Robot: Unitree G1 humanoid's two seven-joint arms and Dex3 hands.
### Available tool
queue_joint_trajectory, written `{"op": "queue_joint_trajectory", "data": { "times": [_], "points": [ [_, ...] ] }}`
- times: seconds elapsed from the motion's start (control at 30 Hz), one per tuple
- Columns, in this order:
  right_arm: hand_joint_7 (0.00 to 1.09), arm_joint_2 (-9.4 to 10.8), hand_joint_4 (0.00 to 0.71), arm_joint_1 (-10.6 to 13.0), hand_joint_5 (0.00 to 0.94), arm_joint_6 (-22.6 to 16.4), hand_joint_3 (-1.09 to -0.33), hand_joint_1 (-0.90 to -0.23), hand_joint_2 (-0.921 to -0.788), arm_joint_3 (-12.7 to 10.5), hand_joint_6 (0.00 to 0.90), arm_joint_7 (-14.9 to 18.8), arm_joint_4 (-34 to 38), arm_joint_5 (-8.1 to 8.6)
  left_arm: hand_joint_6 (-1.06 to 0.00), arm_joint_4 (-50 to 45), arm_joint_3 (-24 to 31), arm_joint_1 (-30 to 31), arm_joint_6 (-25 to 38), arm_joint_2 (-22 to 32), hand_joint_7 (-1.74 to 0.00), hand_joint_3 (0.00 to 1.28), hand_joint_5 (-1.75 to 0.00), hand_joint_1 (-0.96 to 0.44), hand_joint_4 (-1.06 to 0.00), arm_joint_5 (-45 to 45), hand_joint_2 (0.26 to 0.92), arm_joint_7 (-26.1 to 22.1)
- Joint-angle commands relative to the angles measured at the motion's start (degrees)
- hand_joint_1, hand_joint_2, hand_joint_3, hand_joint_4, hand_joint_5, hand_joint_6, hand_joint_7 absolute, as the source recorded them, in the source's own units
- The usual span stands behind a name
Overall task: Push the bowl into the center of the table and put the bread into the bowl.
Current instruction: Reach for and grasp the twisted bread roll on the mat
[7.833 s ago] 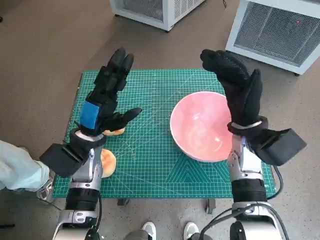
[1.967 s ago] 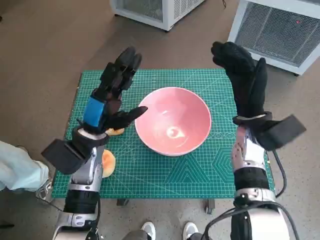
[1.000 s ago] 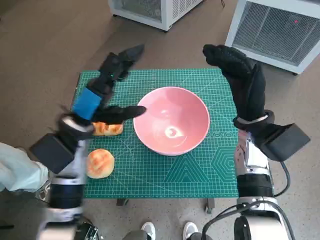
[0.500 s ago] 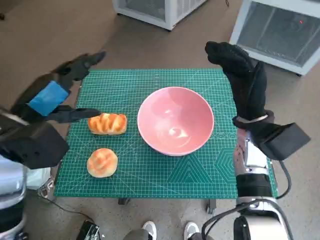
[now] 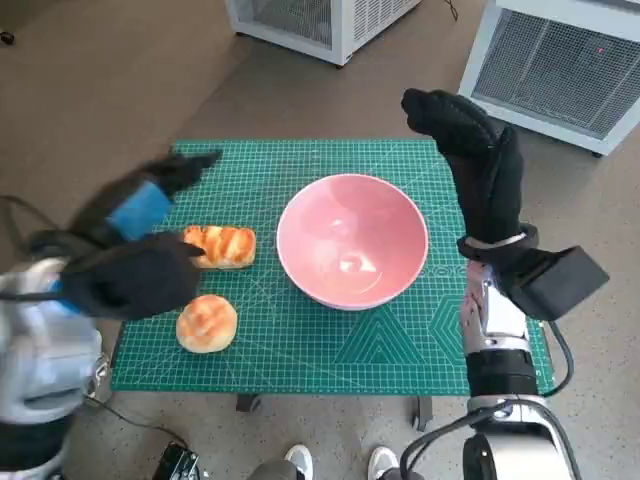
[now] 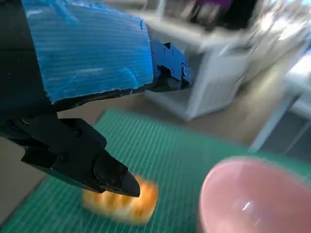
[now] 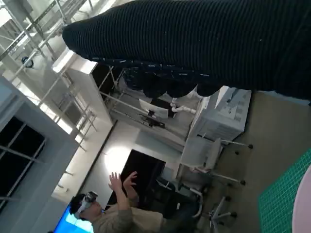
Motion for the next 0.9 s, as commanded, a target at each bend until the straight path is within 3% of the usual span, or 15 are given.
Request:
{"op": "queue_joint_trajectory", "data": {
  "times": [0.03,0.73,0.83,0.9],
  "points": [
    [0.46,0.5,0.223,0.4,0.000,0.1,-0.772,-0.725,-0.921,-0.1,0.122,-0.4,1.0,0.22,-0.33,5.3,-3.4,-2.8,1.0,-1.2,-0.01,0.01,0.00,-0.05,-0.18,2.3,0.743,-0.6],
    [0.47,0.5,0.223,0.3,0.000,-0.4,-0.774,-0.710,-0.921,-0.2,0.114,0.0,1.4,0.46,-0.32,28.9,-11.5,-11.0,-2.8,-7.2,0.00,0.01,0.00,-0.04,-0.20,6.6,0.751,3.0],
    [0.48,0.5,0.223,0.6,0.000,-0.4,-0.774,-0.711,-0.921,-0.1,0.113,0.1,0.8,0.62,-0.38,36.2,-13.8,-13.3,-4.3,-8.8,-0.02,0.01,-0.02,0.01,-0.24,8.1,0.763,4.6],
    [0.48,0.5,0.224,0.8,0.001,-0.2,-0.773,-0.711,-0.921,-0.1,0.113,0.2,0.5,0.76,-0.45,38.9,-14.3,-14.0,-6.1,-9.0,-0.04,0.02,-0.07,0.04,-0.37,8.6,0.783,6.5]
  ]
}}
